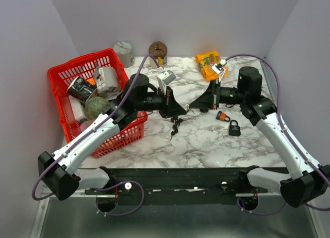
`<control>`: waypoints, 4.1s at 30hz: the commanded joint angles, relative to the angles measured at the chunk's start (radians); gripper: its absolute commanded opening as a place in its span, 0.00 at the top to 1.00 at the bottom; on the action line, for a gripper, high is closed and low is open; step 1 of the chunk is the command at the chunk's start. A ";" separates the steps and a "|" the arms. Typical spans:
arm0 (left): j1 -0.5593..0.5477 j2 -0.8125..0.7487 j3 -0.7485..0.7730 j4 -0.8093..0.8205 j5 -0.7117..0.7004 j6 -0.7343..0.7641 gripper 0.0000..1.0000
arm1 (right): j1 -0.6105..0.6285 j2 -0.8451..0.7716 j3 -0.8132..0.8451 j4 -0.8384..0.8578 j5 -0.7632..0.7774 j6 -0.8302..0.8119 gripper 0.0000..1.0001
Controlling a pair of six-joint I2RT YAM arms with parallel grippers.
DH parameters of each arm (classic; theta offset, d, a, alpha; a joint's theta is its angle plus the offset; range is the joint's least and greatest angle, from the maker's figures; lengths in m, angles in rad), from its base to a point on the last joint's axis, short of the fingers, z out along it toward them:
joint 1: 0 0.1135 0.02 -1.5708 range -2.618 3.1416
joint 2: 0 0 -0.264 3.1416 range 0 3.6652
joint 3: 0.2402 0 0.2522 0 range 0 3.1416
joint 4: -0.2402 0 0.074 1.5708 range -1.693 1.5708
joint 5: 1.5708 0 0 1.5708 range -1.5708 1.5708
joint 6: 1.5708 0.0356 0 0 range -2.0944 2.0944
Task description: Unlock with the key
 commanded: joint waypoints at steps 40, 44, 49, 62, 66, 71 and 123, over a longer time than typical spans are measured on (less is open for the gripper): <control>-0.059 0.001 0.008 0.055 -0.135 0.075 0.90 | -0.005 -0.018 0.009 -0.011 0.027 0.068 0.99; -0.059 -0.010 0.002 0.030 -0.126 0.085 1.00 | -0.005 -0.021 0.001 -0.023 0.041 0.047 0.99; -0.059 -0.025 -0.009 -0.008 -0.077 0.094 1.00 | -0.005 -0.036 0.013 -0.079 0.083 -0.074 0.99; -0.080 -0.054 0.020 -0.074 -0.160 0.134 0.31 | -0.005 -0.030 0.077 -0.179 0.181 -0.038 0.99; -0.103 -0.063 0.063 -0.048 -0.292 0.082 0.31 | -0.005 -0.070 0.101 -0.190 0.369 0.027 0.99; -0.172 -0.056 0.074 0.013 -0.426 0.008 0.31 | -0.003 -0.133 0.017 -0.039 0.502 0.234 0.99; -0.182 0.127 0.209 -0.052 -0.296 0.023 1.00 | -0.003 -0.248 0.022 -0.127 0.719 0.013 0.47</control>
